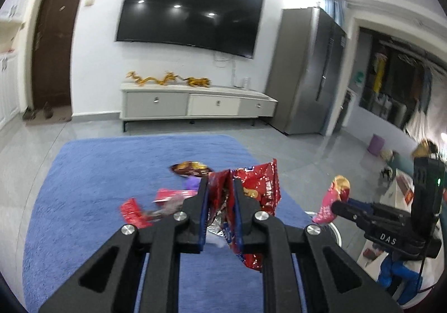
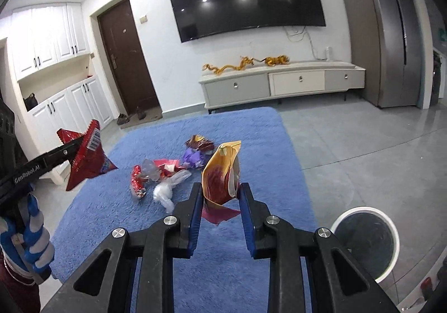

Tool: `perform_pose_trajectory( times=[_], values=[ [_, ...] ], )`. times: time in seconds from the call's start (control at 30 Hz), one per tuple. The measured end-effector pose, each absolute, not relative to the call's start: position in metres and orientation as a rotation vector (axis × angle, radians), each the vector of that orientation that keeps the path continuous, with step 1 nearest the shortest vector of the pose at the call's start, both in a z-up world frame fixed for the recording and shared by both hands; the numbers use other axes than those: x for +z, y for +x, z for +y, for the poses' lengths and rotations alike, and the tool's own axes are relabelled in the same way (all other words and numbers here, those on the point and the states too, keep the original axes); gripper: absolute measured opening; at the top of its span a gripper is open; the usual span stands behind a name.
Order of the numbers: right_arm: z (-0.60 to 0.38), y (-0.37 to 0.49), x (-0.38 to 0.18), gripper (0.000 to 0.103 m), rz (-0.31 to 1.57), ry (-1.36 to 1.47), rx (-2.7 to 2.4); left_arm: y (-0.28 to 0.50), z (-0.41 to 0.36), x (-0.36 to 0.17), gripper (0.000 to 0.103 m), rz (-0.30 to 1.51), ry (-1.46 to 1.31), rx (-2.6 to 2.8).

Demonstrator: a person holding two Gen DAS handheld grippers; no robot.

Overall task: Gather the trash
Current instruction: 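Carry both items over the white bin and open both tools to drop them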

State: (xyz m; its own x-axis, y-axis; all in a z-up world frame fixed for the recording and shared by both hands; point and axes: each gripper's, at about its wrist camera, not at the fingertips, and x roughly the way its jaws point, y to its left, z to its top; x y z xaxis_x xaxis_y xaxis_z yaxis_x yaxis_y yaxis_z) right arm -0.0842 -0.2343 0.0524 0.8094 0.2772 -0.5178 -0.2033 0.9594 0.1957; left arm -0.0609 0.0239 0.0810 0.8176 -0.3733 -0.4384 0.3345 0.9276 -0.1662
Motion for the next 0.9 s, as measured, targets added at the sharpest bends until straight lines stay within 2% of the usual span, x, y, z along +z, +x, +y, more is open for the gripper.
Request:
perform_pose_trajectory(
  times=[0.53, 0.9],
  values=[
    [-0.352, -0.112, 0.027, 0.024, 0.566, 0.247, 0.022, -0.082, -0.143, 0.071, 0.014, 0.511, 0.199, -0.572],
    [-0.423, -0.102, -0.013, 0.024, 0.645, 0.338, -0.121, -0.045, -0.245, 0.033, 0.014, 0.610, 0.317, -0.672]
  ],
)
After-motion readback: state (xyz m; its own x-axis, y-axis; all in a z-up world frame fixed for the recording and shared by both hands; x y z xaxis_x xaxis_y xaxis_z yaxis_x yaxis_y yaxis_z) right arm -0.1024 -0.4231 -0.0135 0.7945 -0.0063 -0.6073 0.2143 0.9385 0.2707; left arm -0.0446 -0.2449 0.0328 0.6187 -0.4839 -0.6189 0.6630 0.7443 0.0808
